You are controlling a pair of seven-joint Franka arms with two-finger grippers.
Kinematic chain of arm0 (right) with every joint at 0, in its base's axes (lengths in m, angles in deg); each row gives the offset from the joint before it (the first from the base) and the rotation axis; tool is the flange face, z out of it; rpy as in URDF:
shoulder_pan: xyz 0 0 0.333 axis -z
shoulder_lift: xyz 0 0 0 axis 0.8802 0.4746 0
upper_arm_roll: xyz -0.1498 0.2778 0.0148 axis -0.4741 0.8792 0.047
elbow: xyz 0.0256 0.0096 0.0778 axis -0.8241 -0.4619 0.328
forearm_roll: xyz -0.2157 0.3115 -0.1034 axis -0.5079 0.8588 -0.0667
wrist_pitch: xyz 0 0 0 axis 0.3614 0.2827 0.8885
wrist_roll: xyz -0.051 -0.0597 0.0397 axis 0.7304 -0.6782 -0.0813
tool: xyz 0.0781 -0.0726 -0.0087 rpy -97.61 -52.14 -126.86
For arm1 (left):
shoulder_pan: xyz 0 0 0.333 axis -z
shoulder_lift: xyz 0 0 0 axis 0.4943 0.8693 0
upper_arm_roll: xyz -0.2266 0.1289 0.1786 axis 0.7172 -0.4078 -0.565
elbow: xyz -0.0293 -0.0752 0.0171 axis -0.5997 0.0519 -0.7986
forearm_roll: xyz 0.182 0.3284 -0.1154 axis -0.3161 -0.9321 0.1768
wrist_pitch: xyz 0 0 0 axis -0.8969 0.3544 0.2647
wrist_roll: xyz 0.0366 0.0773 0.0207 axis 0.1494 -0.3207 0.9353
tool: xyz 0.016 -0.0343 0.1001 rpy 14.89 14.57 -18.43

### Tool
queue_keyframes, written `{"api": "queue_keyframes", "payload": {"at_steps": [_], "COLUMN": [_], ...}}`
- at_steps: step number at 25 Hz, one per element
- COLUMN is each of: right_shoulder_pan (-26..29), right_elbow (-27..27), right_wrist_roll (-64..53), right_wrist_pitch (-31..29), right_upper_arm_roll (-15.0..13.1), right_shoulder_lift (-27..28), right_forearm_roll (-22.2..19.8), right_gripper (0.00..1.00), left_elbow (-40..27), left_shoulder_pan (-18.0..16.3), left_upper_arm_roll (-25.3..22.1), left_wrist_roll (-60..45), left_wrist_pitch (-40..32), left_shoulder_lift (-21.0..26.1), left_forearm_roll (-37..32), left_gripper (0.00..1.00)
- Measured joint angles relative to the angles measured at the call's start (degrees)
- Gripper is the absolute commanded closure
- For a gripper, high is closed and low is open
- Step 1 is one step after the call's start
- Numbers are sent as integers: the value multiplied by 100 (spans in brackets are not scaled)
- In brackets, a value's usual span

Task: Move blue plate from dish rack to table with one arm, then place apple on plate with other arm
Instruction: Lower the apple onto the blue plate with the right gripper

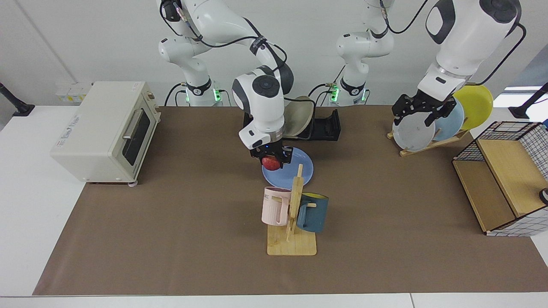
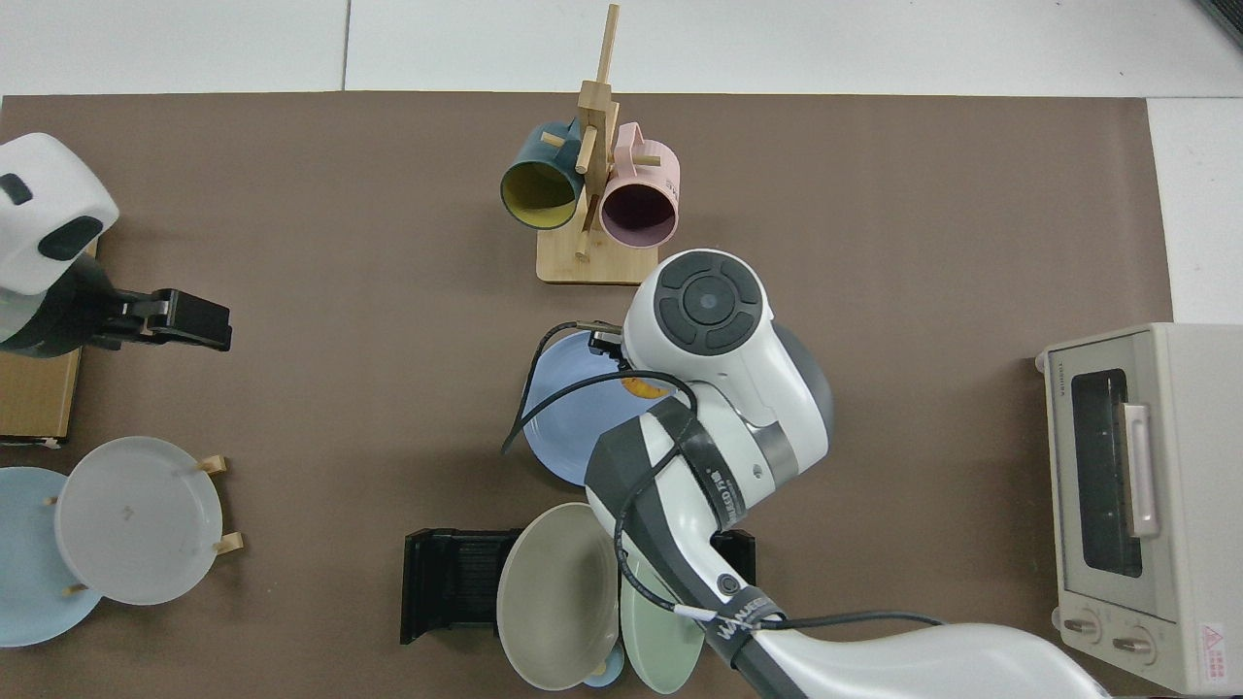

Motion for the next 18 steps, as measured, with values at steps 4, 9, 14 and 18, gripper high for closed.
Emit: {"api": "queue_keyframes", "payload": {"at_steps": [4, 9, 14, 18], "right_shoulder_pan": [-190, -256, -318, -356], "right_elbow": [66, 87, 82, 74], "right_wrist_roll": [257, 262, 262, 262], "right_wrist_pitch": [-410, -767, -895, -826], "right_upper_arm_roll": [-1, -3, -4, -4], "right_shoulder_lift": [363, 686, 844, 867], "right_forearm_roll": [10, 97, 211, 224], "right_gripper": [100, 100, 21, 0], "left_elbow": [-2, -20, -20, -21], "left_shoulder_pan": [9, 97, 97, 98], "left_upper_arm_roll": [-17, 48, 28, 27], "left_wrist_roll": [49, 47, 46, 46], "left_wrist_pitch": [-14, -14, -14, -14], "left_shoulder_lift": [-120, -118, -118, -118], "left_forearm_roll": [28, 29, 28, 28], "left_gripper": [0, 0, 0, 0]}}
